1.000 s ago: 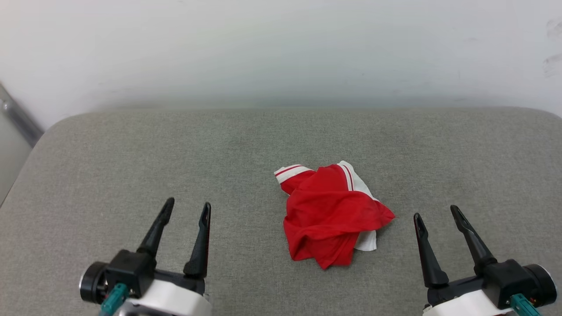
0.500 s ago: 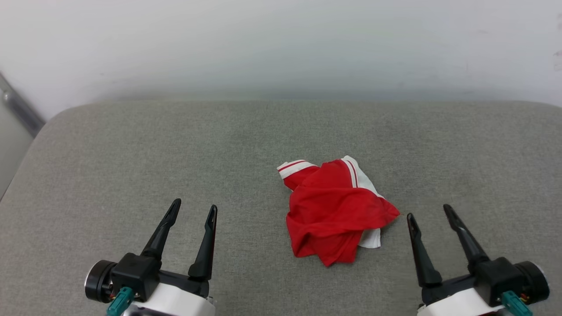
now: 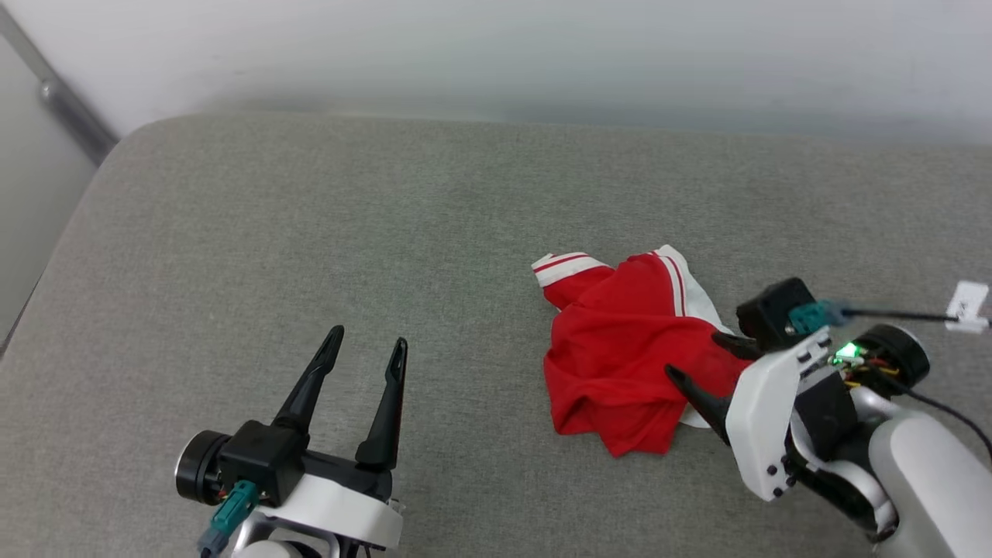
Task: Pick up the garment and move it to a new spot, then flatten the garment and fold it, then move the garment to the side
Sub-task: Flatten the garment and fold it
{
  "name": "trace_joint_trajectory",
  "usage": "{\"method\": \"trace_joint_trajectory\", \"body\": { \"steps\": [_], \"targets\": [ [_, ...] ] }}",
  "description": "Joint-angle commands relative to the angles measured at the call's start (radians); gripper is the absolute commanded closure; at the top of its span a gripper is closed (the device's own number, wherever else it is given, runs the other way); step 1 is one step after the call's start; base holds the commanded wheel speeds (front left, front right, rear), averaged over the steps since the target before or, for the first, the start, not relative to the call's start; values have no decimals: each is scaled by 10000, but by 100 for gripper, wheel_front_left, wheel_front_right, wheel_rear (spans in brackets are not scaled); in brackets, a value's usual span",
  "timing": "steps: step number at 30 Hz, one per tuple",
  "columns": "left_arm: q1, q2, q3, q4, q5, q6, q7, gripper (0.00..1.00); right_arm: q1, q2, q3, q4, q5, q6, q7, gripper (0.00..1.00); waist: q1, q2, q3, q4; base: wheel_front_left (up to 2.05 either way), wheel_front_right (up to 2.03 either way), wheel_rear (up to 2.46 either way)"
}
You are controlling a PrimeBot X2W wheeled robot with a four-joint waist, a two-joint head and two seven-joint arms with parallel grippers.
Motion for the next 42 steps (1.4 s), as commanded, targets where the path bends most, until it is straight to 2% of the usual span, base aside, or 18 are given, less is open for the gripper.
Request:
{"method": "trace_joint_trajectory", "body": {
  "steps": [1,2,3,4,8,13,18,19,20,21,28,34,38,42],
  "targets": [
    [-202,-91,-4,55,42,-50,-26,0,-516,-126,125,-4,350,-8,900,0,0,0,230,311,0,0,0],
    [-202,-91,-4,55,42,-50,-26,0,-516,-126,125,-4,350,-8,900,0,0,0,230,311,0,0,0],
    [-298,-143,-33,123,70,-86,-25,0,-1024,-185,247,143,533,-5,2034,0,0,0,332,528,0,0,0],
    [-347,-171,-55,143,81,-104,-27,0,-1236,-178,267,266,584,-7,2544,0,0,0,374,637,0,0,0],
    [-484,-274,-151,218,93,-150,-27,0,-2000,-50,345,762,363,-7,3801,0,0,0,549,1101,0,0,0],
    [-578,-368,-267,421,13,-164,-27,0,-2329,-95,487,1571,-35,-7,4441,0,0,0,728,1622,0,0,0],
    [-567,-390,-358,549,-8,-173,-27,0,-2104,-227,641,2165,-30,-7,4601,0,0,0,697,1897,0,0,0],
    [-533,-386,-378,567,-11,-174,-27,0,-2058,-247,668,2220,-13,-7,4563,31,0,0,658,1914,0,0,0],
    [-488,-372,-382,586,-14,-174,-27,0,-2033,-264,713,2257,-20,-7,4499,73,0,0,608,1921,0,0,0],
    [-438,-339,-374,616,-30,-174,-27,0,-2022,-260,781,2261,-16,-7,4445,100,0,0,545,1912,0,0,0],
    [-312,-179,-260,689,-56,-177,-27,0,-2583,93,1177,1861,291,-7,3811,100,0,0,26,1605,0,0,0],
    [-153,-136,-124,619,-41,-178,-27,0,-3300,851,1253,1288,962,-7,2790,100,0,0,-287,1261,0,0,0],
    [-33,-110,35,576,-47,-178,-27,0,-3334,1342,645,1102,1564,-7,1867,100,0,0,-407,993,0,0,0],
    [112,-171,102,494,28,-179,-27,0,-2138,1508,-376,1211,2190,-7,1285,100,0,0,-455,774,0,0,0]
  ]
}}
